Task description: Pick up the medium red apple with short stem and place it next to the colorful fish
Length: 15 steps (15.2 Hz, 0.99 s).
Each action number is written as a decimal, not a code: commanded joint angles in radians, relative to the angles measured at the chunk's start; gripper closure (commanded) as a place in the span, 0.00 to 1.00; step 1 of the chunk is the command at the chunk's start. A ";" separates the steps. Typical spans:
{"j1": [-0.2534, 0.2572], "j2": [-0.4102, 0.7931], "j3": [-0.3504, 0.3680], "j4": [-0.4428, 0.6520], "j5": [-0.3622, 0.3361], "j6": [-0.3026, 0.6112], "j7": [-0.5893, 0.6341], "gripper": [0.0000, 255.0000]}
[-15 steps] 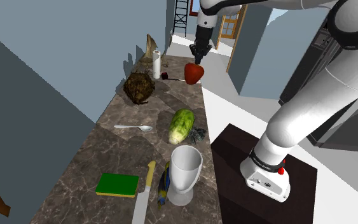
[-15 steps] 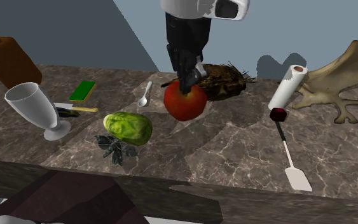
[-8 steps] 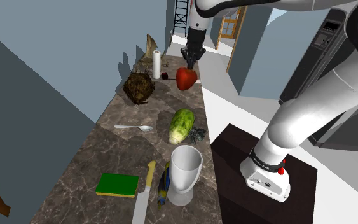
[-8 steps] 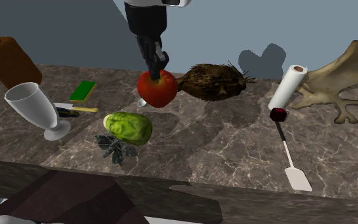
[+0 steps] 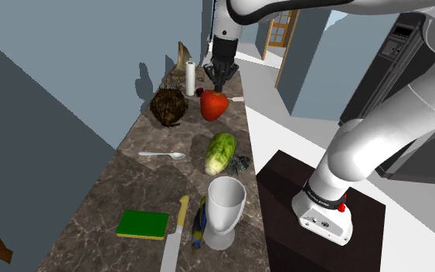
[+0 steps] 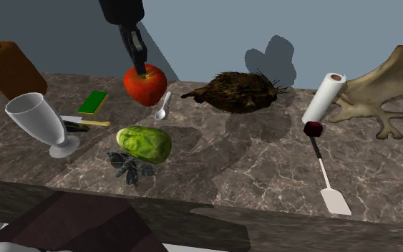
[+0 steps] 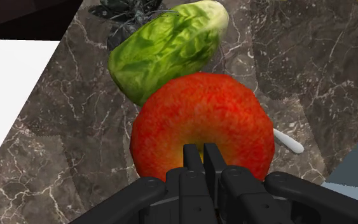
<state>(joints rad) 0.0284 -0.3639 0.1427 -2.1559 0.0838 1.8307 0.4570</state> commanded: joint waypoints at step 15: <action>0.124 0.122 0.256 0.114 0.029 0.032 0.372 1.00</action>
<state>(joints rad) 0.1490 -0.2446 0.3925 -2.0418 0.1126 1.8581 0.8175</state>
